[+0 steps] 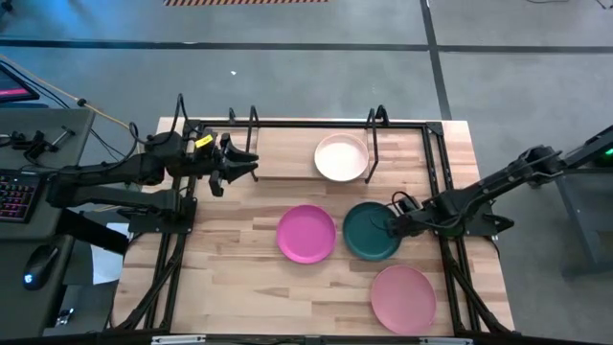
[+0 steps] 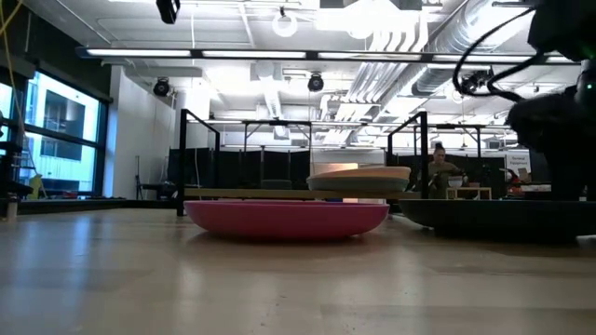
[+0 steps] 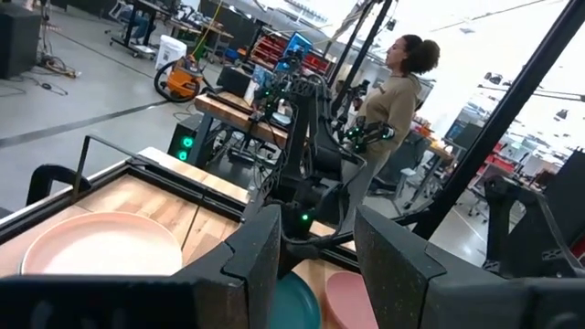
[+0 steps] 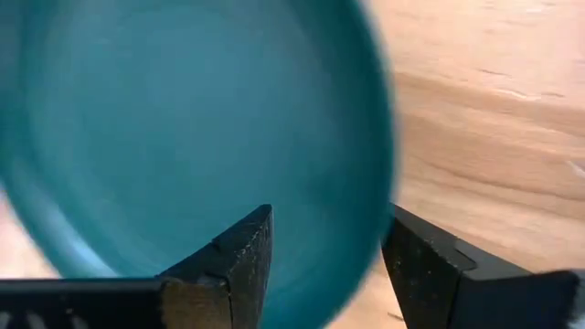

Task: Place and stack plates onto a shelf
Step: Put the dark green plate on the shelf

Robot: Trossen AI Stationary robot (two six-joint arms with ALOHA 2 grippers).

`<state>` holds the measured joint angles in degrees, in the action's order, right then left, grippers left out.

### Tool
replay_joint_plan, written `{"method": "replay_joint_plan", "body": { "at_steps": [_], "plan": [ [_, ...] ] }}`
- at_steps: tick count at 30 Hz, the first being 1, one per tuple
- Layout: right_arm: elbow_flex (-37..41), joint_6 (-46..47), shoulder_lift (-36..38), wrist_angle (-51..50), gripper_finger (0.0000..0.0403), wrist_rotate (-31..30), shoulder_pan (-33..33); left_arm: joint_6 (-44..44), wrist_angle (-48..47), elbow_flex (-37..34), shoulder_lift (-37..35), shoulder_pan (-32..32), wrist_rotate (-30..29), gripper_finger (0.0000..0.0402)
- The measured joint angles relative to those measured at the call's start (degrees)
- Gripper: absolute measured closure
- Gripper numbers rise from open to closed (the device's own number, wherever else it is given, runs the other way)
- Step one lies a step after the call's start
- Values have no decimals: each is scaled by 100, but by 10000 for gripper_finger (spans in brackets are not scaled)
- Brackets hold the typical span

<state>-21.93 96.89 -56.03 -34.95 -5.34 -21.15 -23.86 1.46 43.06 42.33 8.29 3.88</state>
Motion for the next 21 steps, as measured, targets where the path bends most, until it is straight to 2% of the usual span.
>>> {"method": "replay_joint_plan", "body": {
  "at_steps": [5,7,10,12,15,21],
  "plan": [
    [30,213,-277,-167,260,-13,0,0,-75,1,55,0,-55,271],
    [30,213,-367,-95,293,-22,0,0,-89,1,103,0,-57,271],
    [25,130,-390,-14,364,-50,0,0,-81,1,166,0,-56,271],
    [-54,-203,-328,-4,392,-49,0,2,-89,1,206,0,-55,271],
    [-393,-551,-116,-595,391,55,-2,79,-79,1,219,0,-58,271],
    [-1622,-1158,374,-2004,401,-360,13,300,0,1,169,-2,-299,271]
  ]
}}
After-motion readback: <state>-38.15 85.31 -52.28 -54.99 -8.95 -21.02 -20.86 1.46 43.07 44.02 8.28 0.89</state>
